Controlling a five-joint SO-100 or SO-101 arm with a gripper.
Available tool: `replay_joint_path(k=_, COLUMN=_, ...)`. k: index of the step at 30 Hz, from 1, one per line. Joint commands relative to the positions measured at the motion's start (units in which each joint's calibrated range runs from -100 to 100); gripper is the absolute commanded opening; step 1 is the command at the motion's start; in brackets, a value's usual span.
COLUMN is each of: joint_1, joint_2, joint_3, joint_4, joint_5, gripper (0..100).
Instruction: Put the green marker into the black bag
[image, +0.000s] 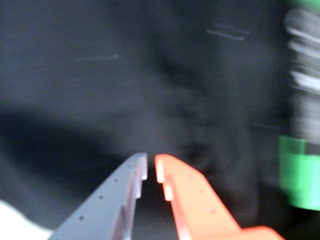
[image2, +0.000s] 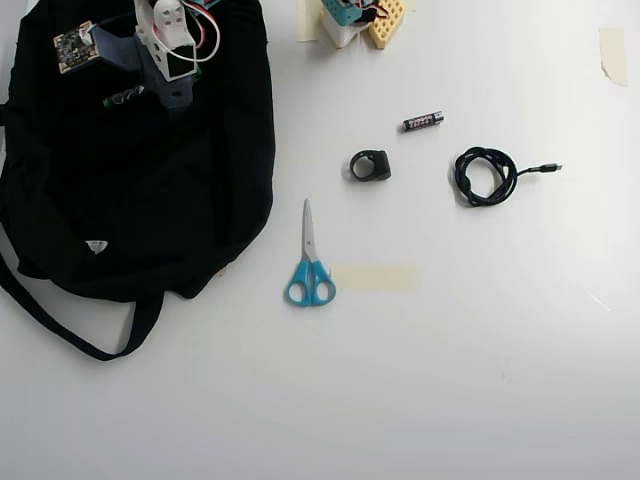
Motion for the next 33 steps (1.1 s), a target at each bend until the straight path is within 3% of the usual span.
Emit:
replay_joint_path(k=1, joint_1=-8.6, joint_2=-11.7, joint_3=-1.3, joint_4=4.2, joint_5=-0.4, gripper=2)
replay_joint_path(k=8, joint_1=-40.4, joint_2=-27.5, joint_3=-0.4, joint_4=6.7, joint_5=-0.5, gripper=2)
replay_joint_path(k=10, joint_1=-46.3, joint_2=-29.8, joint_3=2.5, joint_4=2.5, joint_5=-0.5, gripper=2)
replay_joint_path(k=27, joint_1=-49.3, joint_2=-60.7, joint_3=58.0, joint_4=-37.9, joint_5=-3.5, gripper=2)
replay_joint_path(k=33, joint_1=-48.2, joint_2=-73.2, joint_3=72.0, joint_4=-40.0, joint_5=-1.6, gripper=2)
